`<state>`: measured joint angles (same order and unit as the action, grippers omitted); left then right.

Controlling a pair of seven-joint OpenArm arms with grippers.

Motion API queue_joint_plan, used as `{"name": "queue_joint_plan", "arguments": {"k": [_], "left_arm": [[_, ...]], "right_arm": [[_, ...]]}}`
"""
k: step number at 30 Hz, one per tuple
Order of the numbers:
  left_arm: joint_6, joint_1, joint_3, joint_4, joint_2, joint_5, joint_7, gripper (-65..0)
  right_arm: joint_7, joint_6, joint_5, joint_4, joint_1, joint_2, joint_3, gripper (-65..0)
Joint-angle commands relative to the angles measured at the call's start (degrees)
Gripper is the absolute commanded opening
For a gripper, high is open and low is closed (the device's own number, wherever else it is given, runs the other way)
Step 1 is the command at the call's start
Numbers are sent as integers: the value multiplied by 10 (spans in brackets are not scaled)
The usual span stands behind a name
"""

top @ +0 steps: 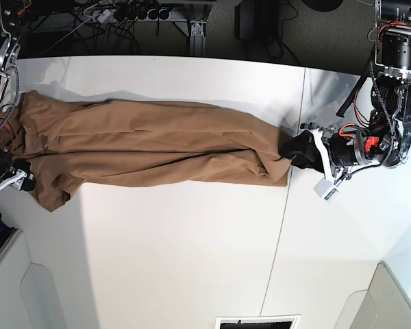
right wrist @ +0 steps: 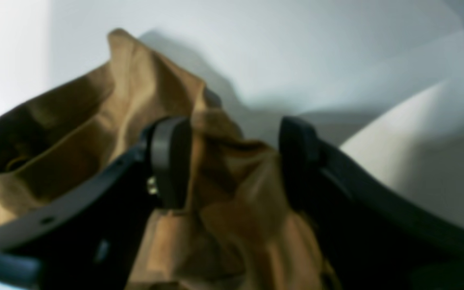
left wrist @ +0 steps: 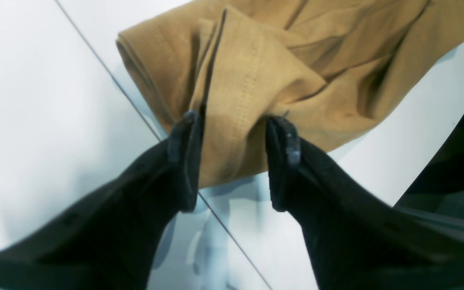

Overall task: Layout the t-shirt on the table in an organized manner, then fold the t-shirt properly
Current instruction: 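Pull the strip ends apart with both grippers to straighten it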

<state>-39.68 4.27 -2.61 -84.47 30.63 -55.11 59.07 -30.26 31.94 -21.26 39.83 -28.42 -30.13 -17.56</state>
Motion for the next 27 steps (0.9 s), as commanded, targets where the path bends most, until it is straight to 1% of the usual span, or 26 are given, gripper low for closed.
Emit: {"name": "queue_joint_plan", "arguments": {"k": [1,4,6,9,10,11,14,17,18,22,24,27], "left_arm": [[-3,9,5,-8,9,-12,-10,-362],[-3,10,5,-8,9,-12,-11,-362],[-3,10,5,-8,9,-12,-13,-362],[-3,10,5,-8,7,-12,-15,-362],[-3,10,5,-8,6,-12,-15,-362],[-3,10,5,-8,6,-12,-15,-362],[-3,10,5,-8,6,-12,-15,-362],[-3,10,5,-8,6,-12,-15,-362],[-3,10,5,-8,6,-12,-15,-362],[-3,10,5,-8,6,-12,-15,-362],[-3,10,5,-8,6,-6,-15,-362],[-3,10,5,-5,7,2,-15,-362]], "right_arm": [[2,8,-15,7,-14,-11,-2,-308],[-17,19,-32,7,-14,-8,-2,-309],[-28,19,-37,8,-14,-4,-2,-310],[-30,19,-38,8,-14,-1,-1,-312],[-30,19,-38,8,-14,-1,0,-328],[-30,19,-38,8,-14,-1,1,-358],[-30,19,-38,8,-14,0,1,-501],[-30,19,-38,9,-14,0,1,-624],[-30,19,-38,10,-14,0,1,-650],[-41,19,-40,25,-14,0,1,-650],[-71,19,-54,44,-14,-1,1,-650],[-118,19,-93,78,-12,-6,0,-650]]}}
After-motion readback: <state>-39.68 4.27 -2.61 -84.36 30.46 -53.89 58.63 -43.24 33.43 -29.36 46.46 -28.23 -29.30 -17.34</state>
